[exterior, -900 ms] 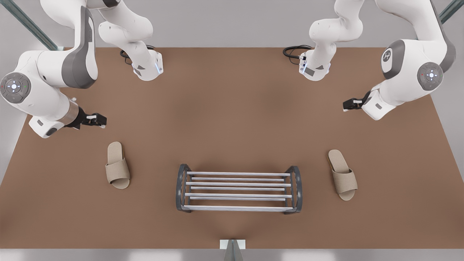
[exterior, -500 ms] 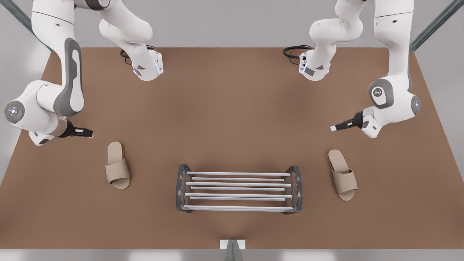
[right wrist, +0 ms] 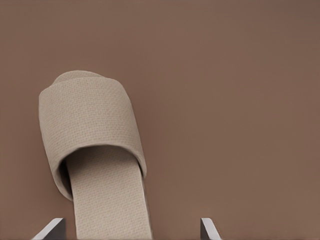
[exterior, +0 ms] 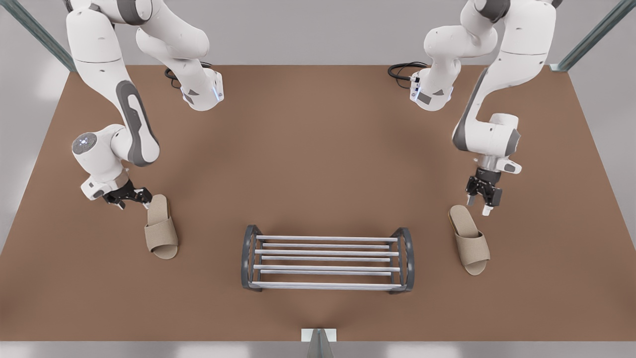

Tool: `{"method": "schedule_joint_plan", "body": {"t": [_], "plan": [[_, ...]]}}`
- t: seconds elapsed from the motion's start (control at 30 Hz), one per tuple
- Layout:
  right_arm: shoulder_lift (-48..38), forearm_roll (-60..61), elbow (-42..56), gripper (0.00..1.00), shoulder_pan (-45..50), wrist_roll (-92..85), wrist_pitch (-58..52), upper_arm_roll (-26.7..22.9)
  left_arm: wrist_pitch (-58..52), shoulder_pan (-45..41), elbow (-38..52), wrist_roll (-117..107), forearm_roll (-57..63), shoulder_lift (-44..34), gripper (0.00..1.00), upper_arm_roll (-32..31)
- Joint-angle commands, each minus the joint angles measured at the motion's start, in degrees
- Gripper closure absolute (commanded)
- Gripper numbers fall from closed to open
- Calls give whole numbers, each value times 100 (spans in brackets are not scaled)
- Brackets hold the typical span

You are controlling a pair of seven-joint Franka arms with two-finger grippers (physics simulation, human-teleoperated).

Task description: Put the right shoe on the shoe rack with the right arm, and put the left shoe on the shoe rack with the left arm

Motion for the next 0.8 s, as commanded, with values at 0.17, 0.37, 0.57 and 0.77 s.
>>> {"method": "schedule_joint_plan", "body": {"t": [0.17,0.37,0.57,0.77], "plan": [[387,671,-112,0,-67,-1189,982,122,243,-50,512,2581,-1466,498,0,43],[958,979,29,0,-1315,-1321,1570,1563,-232,73,811,2607,-1440,947,0,43],[1091,970,161,0,-1755,-1541,1624,1986,-759,73,1022,2598,-1449,1316,0,43],[1337,970,565,0,-1746,-1822,1615,2074,-935,82,1347,2607,-1449,1659,0,43]]}}
